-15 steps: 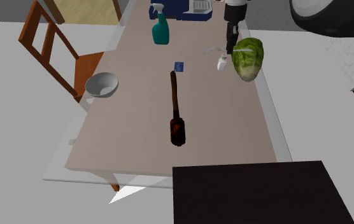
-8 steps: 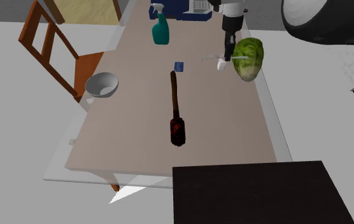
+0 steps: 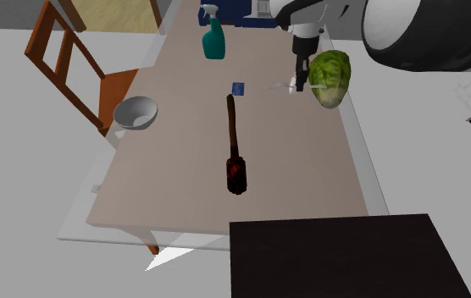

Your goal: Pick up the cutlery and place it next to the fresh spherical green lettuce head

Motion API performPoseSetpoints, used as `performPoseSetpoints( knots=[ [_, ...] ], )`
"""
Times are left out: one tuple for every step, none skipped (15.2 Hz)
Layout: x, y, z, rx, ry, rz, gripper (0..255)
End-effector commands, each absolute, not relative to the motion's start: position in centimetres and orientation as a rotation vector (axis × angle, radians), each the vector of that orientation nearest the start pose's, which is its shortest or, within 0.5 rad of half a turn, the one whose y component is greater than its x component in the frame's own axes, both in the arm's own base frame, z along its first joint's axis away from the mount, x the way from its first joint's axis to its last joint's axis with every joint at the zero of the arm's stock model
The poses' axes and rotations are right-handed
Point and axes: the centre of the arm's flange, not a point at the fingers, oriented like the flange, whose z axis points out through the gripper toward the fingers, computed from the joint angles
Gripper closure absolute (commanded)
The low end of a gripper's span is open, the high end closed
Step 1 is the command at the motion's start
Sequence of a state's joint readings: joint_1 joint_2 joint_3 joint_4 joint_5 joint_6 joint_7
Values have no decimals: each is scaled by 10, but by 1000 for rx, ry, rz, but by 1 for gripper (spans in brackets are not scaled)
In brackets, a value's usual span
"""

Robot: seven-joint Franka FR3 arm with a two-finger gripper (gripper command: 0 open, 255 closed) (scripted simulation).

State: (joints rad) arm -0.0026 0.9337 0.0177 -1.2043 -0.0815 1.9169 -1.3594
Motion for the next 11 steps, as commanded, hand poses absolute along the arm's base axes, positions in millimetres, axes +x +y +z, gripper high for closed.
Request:
performPoseSetpoints(
  knots=[
    [734, 3, 185, -2315, -1960, 318, 255],
    [734, 3, 179, -2315, -1960, 318, 255],
    [734, 3, 174, -2315, -1960, 318, 255],
    [734, 3, 169, -2315, -1960, 318, 255],
    [734, 3, 163, -2315, -1960, 318, 255],
    [734, 3, 158, -2315, -1960, 318, 255],
    [734, 3, 153, -2315, -1960, 318, 255],
    [734, 3, 148, -2315, -1960, 318, 255],
    [734, 3, 142, -2315, -1960, 318, 255],
    [734, 3, 137, -2315, -1960, 318, 255],
    [734, 3, 132, -2315, -1960, 318, 255]
  ],
)
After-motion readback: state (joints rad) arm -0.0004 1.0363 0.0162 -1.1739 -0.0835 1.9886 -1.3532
